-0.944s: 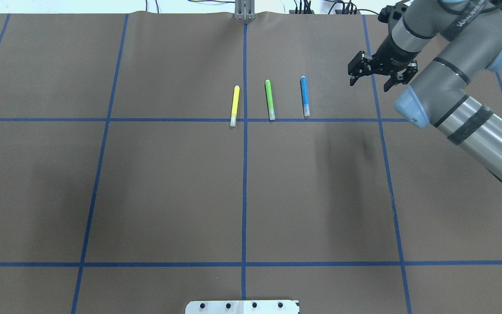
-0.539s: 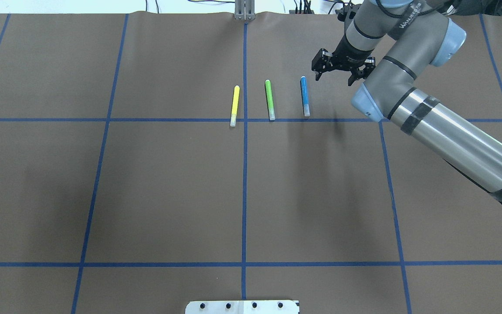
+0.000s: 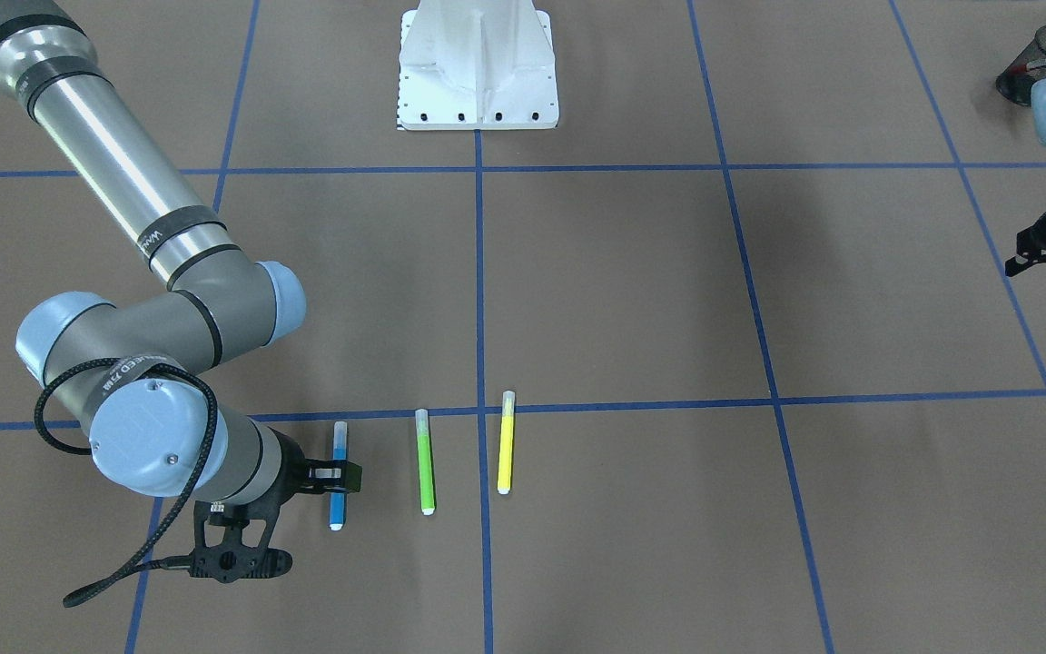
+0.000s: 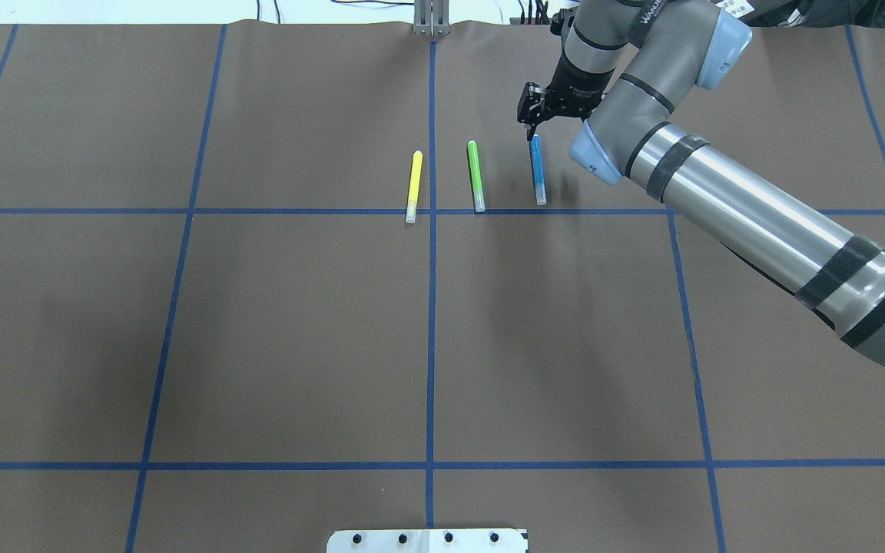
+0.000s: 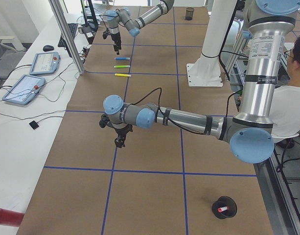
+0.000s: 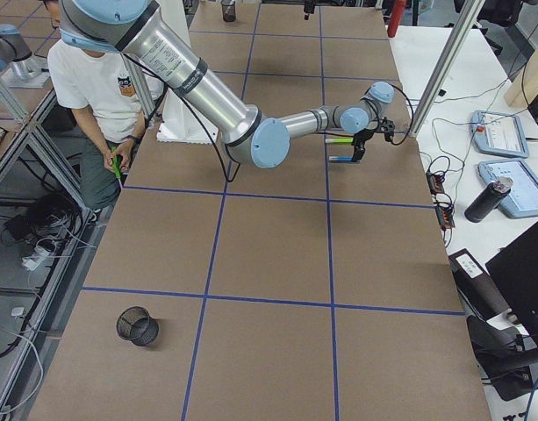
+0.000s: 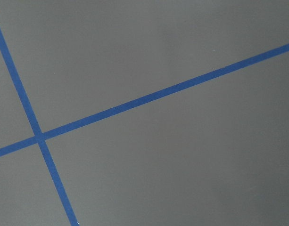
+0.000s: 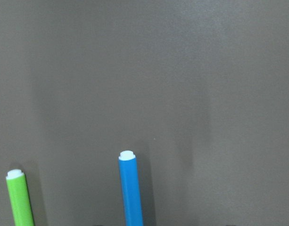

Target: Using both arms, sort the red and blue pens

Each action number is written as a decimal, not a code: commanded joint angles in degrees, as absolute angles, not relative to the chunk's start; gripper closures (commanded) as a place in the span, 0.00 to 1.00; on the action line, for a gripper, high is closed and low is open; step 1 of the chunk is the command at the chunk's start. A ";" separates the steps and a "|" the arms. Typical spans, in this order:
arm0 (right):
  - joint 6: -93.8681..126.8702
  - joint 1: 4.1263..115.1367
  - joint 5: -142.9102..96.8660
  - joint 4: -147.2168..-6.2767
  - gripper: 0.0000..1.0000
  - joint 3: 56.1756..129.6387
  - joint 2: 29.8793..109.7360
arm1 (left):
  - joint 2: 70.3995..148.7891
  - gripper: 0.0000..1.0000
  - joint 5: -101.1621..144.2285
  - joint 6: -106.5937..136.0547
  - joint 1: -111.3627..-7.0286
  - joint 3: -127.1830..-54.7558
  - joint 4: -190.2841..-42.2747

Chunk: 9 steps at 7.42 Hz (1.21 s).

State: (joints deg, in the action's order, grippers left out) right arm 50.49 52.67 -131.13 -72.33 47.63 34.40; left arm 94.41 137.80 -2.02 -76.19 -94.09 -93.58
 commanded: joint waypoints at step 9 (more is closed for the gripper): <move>45.79 51.59 -135.00 -73.92 0.39 38.06 29.62 | 93.25 0.00 138.34 -2.02 -76.20 -94.92 -93.96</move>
State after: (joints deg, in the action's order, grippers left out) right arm 45.86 51.74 -135.15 -74.09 38.21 29.76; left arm 93.35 138.16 -2.05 -76.20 -94.75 -93.93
